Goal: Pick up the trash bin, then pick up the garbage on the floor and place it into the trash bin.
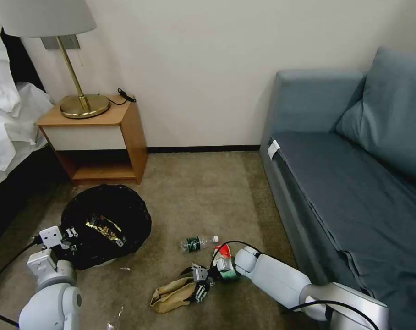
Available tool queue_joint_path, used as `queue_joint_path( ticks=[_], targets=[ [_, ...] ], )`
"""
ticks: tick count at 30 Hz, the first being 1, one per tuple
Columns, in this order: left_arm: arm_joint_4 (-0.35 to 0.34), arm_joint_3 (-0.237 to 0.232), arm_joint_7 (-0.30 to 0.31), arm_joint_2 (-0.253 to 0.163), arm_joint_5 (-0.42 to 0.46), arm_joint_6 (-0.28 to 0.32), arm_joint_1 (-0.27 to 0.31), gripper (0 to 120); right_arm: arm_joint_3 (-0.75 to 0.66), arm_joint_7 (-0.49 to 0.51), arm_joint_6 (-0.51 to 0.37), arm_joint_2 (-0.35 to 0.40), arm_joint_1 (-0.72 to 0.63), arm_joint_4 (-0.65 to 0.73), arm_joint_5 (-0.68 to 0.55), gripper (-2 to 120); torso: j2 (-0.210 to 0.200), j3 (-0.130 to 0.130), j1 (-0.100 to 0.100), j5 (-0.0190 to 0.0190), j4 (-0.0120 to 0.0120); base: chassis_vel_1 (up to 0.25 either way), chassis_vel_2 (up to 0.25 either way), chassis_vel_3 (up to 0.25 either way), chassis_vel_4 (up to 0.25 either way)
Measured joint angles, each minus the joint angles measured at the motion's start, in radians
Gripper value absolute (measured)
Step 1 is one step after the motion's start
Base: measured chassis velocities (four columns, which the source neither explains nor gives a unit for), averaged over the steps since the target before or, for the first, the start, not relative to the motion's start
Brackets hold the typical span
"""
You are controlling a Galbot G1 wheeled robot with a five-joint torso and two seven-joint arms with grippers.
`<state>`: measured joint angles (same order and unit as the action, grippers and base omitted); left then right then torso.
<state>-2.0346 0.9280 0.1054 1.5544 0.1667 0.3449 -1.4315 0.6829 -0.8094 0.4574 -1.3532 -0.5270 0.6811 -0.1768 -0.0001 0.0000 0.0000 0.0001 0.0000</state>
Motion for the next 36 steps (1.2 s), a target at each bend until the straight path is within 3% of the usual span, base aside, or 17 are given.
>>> queue_joint_path(
  ticks=[2,5,9,17,20,22,36],
  targets=[
    [0.000,0.000,0.000,0.000,0.001,0.000,0.001,4,-0.002,0.001,0.001,0.002,-0.003,0.000,-0.002,74,0.000,0.000,0.000,-0.0001,0.0000,0.000,0.000,0.000,0.000],
    [0.001,0.003,0.000,-0.002,0.002,0.000,0.004,4,-0.001,0.002,-0.010,0.014,-0.015,0.018,-0.033,58,0.000,0.000,0.000,0.0000,0.0000,0.000,0.000,0.000,0.000],
    [0.001,0.004,0.000,-0.003,0.005,0.000,0.004,4,0.000,0.001,-0.012,0.017,-0.020,0.022,-0.036,51,0.000,0.000,0.000,0.0000,0.0000,0.000,0.000,0.000,0.000],
    [0.006,0.009,0.006,-0.008,0.011,0.003,0.010,4,-0.003,0.005,-0.016,0.027,-0.028,0.027,-0.043,15,0.000,0.000,0.000,-0.0001,0.0000,0.000,0.000,0.000,0.000],
    [0.008,0.009,0.006,-0.008,0.011,0.003,0.010,4,-0.003,0.006,-0.018,0.028,-0.030,0.030,-0.045,10,0.000,0.000,0.000,-0.0001,0.0000,0.000,0.000,0.000,0.000],
    [0.011,0.010,0.007,-0.009,0.012,0.003,0.011,4,-0.004,0.010,-0.018,0.030,-0.034,0.033,-0.046,0,0.000,0.000,0.000,-0.0001,0.0000,0.000,0.000,0.000,0.000],
    [0.012,0.009,0.007,-0.011,0.012,0.004,0.015,4,-0.033,0.035,-0.012,0.061,-0.041,0.078,-0.051,0,0.000,0.000,0.000,-0.0001,-0.0001,0.000,0.000,0.000,0.000]
  ],
)
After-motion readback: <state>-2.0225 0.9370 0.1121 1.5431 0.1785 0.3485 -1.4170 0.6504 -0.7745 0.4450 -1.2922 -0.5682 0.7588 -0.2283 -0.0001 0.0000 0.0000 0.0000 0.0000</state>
